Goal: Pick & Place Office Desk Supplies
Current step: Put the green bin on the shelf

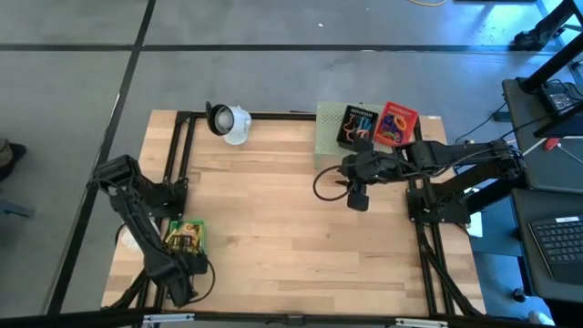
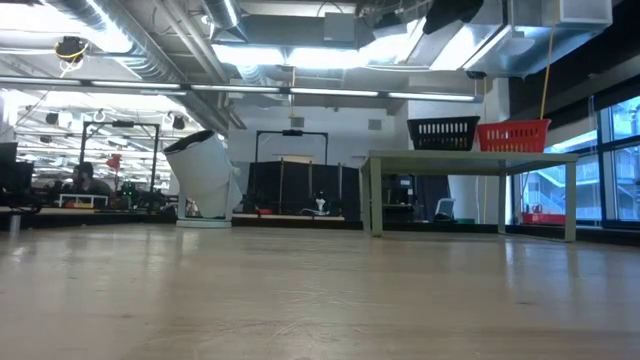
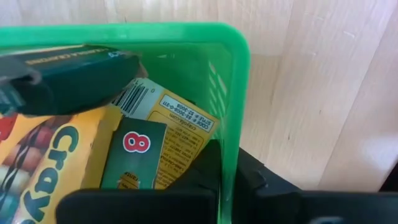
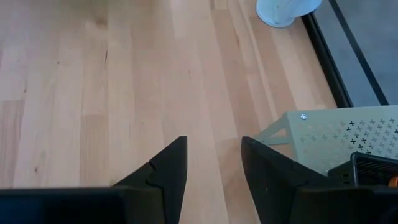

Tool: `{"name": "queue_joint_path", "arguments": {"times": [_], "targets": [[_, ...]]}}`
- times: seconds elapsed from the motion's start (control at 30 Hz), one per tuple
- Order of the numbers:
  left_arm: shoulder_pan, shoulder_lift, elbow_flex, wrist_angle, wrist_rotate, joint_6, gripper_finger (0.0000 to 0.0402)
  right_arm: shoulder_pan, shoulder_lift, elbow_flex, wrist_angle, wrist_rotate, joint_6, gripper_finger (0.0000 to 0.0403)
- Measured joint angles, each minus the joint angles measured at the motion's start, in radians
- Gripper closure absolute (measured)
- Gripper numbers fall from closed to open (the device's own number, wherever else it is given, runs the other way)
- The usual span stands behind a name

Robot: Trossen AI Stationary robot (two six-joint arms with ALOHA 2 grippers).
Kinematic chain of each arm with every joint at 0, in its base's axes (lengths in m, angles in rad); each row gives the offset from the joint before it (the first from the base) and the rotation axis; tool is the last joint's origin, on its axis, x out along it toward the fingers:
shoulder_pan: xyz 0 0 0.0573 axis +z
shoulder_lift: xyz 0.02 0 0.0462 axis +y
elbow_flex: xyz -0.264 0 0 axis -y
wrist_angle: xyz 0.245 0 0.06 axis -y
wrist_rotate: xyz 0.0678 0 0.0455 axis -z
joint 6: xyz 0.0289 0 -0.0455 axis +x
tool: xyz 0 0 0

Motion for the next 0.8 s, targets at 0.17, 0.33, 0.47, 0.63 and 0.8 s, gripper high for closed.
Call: {"name": "queue_joint_path", "arguments": {"times": [0.17, 0.33, 0.47, 0.63, 0.8], "targets": [[0.039, 0.000, 0.001, 0.001, 0.003, -0.003, 0.0398, 0.000, 0.000, 0.000, 0.000, -0.004, 0.000, 0.0250], [0.124, 0.000, 0.001, -0.002, 0.003, 0.041, 0.0398, 0.000, 0.000, 0.000, 0.000, -0.009, 0.046, 0.0250], [0.231, 0.000, 0.022, -0.035, -0.008, 0.138, 0.0398, 0.011, 0.000, 0.000, 0.000, -0.008, 0.050, 0.0250], [0.377, 0.000, 0.115, -0.140, -0.133, 0.338, 0.0398, 0.040, 0.000, 0.000, -0.001, -0.009, 0.050, 0.0250], [0.535, 0.000, 0.178, -0.147, -0.285, 0.582, 0.0398, 0.067, 0.000, 0.000, -0.001, -0.008, 0.050, 0.0250]]}}
